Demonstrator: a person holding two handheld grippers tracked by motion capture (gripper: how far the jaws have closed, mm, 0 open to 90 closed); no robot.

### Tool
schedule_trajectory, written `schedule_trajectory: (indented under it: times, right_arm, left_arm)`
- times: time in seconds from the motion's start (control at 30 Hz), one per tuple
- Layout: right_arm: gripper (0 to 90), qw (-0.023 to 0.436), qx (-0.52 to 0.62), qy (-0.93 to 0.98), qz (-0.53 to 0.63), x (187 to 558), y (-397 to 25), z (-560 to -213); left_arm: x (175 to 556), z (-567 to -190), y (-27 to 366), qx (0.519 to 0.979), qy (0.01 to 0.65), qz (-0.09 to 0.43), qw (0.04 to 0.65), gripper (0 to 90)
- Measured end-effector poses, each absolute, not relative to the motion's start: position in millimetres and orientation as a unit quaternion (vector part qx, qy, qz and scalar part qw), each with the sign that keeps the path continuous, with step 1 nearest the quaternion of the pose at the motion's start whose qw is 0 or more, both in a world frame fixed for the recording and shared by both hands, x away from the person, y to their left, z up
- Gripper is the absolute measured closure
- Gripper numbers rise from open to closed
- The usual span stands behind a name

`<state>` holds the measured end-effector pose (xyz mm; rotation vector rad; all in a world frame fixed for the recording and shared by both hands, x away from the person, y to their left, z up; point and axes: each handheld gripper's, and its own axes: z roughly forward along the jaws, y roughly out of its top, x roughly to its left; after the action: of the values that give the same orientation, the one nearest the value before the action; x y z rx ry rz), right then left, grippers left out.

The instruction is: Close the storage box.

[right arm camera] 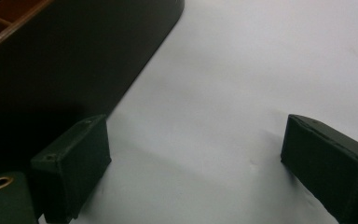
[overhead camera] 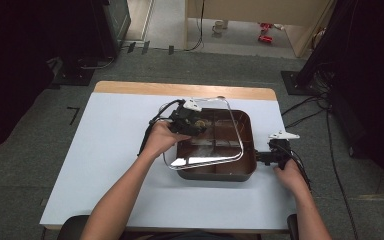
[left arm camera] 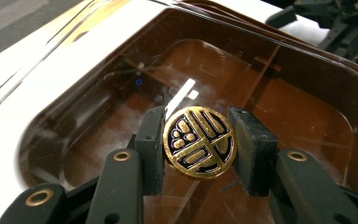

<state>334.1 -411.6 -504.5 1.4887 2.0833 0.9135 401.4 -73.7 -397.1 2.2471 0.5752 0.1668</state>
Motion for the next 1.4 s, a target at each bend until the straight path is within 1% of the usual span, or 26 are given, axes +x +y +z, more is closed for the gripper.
schedule_trajectory:
  times: [0.17,0.27,0.53,0.67,0.83,1.0,1.07,1.3,1.37,1.4]
  right_arm:
    - [7.5,0.210,0.535,0.749,0.329,334.1,-411.6,-504.5]
    - [7.5,0.210,0.535,0.749,0.329,334.1,-411.6,-504.5]
    - [7.5,0.210,0.535,0.749,0.329,334.2,-411.7,-504.6]
    - [7.5,0.209,0.536,0.749,0.328,334.0,-411.6,-504.4]
    - [7.5,0.210,0.535,0.750,0.328,334.2,-411.7,-504.5]
    - [7.6,0.210,0.535,0.750,0.328,334.2,-411.7,-504.5]
    - [7.6,0.210,0.535,0.750,0.328,334.1,-411.8,-504.5]
    - [7.6,0.210,0.535,0.750,0.328,334.1,-411.8,-504.5]
    - [7.6,0.210,0.535,0.750,0.329,334.1,-411.8,-504.5]
    - [7.6,0.210,0.535,0.750,0.329,334.1,-411.8,-504.5]
  left_arm:
    - [400.9,-401.4,-89.7,0.897,0.196,0.053,0.393,59.6]
    - [398.8,-401.6,-97.6,0.902,0.185,0.061,0.384,59.6]
    - [405.9,-406.9,-108.5,0.917,0.157,0.046,0.364,59.6]
    - [409.4,-412.5,-112.9,0.914,0.161,0.022,0.373,59.6]
    - [411.4,-415.6,-118.6,0.911,0.170,0.023,0.376,59.6]
    - [405.0,-417.5,-125.6,0.918,0.154,0.021,0.364,59.5]
    - [406.7,-418.9,-124.4,0.916,0.157,0.014,0.370,59.5]
    - [406.5,-420.0,-123.9,0.916,0.155,0.016,0.370,58.5]
    - [406.3,-419.8,-124.7,0.917,0.156,0.023,0.367,57.0]
    - [406.7,-419.7,-124.5,0.917,0.157,0.023,0.366,53.8]
